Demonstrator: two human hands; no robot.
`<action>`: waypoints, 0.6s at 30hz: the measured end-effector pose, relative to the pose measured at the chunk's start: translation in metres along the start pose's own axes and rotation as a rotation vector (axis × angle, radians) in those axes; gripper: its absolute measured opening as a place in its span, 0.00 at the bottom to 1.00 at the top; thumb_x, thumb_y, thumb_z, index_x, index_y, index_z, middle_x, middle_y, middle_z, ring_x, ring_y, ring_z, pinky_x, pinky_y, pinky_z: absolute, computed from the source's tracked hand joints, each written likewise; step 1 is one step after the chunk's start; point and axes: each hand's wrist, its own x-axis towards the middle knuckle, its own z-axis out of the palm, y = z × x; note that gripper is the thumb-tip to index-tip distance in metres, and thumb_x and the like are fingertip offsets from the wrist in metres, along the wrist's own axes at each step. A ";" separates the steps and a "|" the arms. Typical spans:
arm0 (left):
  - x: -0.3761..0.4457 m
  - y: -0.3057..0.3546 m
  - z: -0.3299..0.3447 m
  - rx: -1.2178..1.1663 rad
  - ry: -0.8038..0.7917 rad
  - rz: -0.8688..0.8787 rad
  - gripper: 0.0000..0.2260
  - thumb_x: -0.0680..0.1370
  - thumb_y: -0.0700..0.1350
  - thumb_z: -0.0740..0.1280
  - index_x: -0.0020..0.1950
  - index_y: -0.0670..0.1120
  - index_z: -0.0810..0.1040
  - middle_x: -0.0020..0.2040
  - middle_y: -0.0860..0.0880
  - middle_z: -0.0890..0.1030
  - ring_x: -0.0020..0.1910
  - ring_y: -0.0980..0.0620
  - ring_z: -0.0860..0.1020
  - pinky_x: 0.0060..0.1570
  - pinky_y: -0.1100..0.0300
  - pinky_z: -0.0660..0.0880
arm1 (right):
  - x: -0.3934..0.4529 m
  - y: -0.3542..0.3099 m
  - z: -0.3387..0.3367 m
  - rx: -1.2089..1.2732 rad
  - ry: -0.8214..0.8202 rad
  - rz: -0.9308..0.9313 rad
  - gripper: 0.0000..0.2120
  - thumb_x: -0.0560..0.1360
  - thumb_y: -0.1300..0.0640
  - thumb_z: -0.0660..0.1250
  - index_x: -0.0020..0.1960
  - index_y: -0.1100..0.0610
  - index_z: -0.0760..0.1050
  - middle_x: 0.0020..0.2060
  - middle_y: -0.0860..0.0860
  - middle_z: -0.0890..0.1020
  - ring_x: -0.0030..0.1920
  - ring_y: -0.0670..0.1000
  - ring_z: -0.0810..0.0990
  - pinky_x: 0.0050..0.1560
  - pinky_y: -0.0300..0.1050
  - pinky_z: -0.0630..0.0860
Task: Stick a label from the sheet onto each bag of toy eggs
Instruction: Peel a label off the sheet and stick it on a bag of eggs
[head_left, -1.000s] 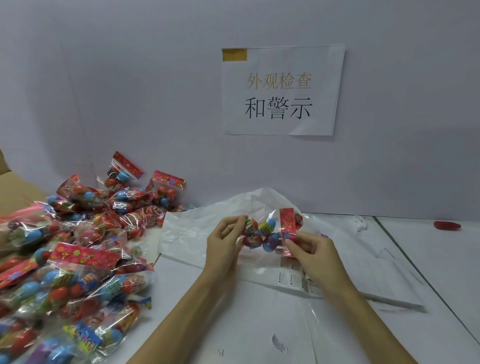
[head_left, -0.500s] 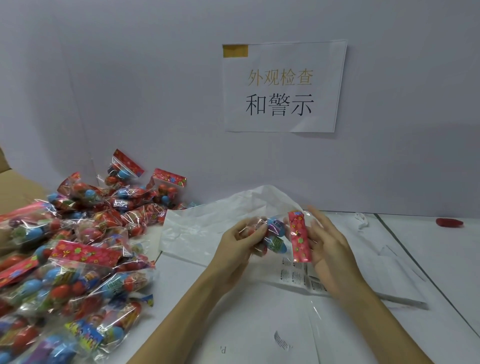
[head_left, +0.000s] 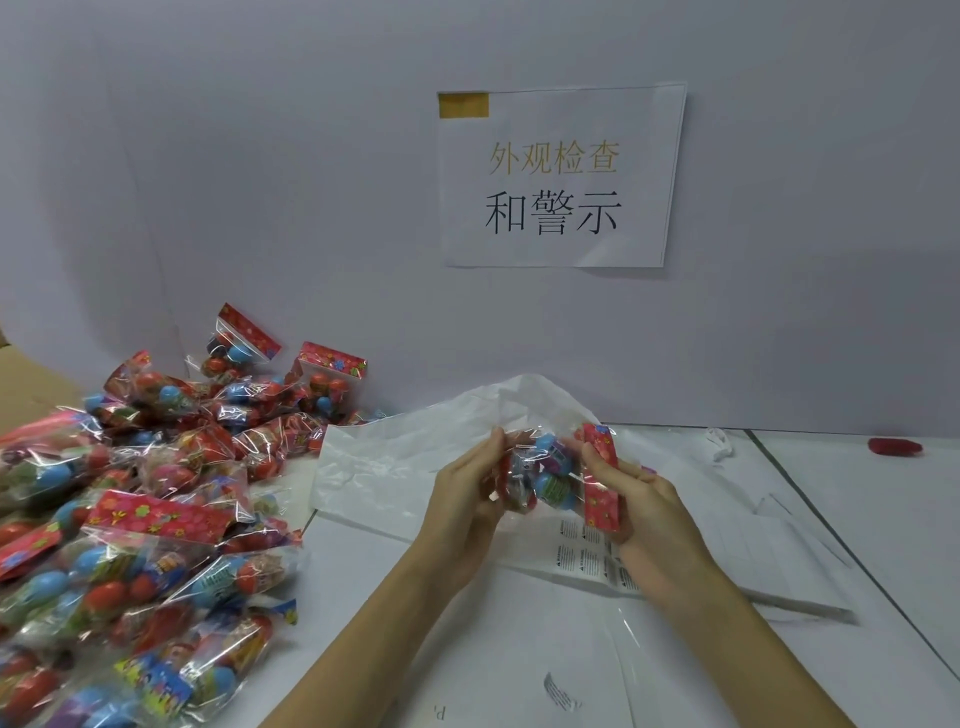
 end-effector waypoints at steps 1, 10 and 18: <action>0.001 0.000 0.000 -0.044 -0.010 -0.030 0.18 0.84 0.56 0.64 0.61 0.46 0.87 0.60 0.42 0.85 0.56 0.45 0.82 0.51 0.53 0.75 | -0.001 0.001 0.003 0.003 0.017 -0.015 0.16 0.76 0.50 0.73 0.60 0.56 0.86 0.56 0.57 0.87 0.58 0.57 0.86 0.61 0.53 0.80; 0.003 -0.007 -0.002 -0.185 0.098 -0.021 0.16 0.84 0.49 0.66 0.63 0.39 0.83 0.57 0.39 0.86 0.46 0.47 0.85 0.40 0.56 0.81 | -0.003 0.003 0.001 -0.307 0.010 -0.137 0.14 0.79 0.54 0.73 0.63 0.53 0.83 0.50 0.51 0.89 0.51 0.53 0.89 0.50 0.43 0.85; 0.000 -0.007 -0.003 0.141 -0.004 -0.015 0.17 0.78 0.52 0.73 0.53 0.38 0.87 0.52 0.41 0.87 0.49 0.45 0.87 0.45 0.55 0.84 | -0.001 0.007 -0.001 -0.334 0.159 -0.085 0.19 0.73 0.39 0.75 0.58 0.49 0.85 0.48 0.50 0.89 0.49 0.55 0.89 0.54 0.54 0.84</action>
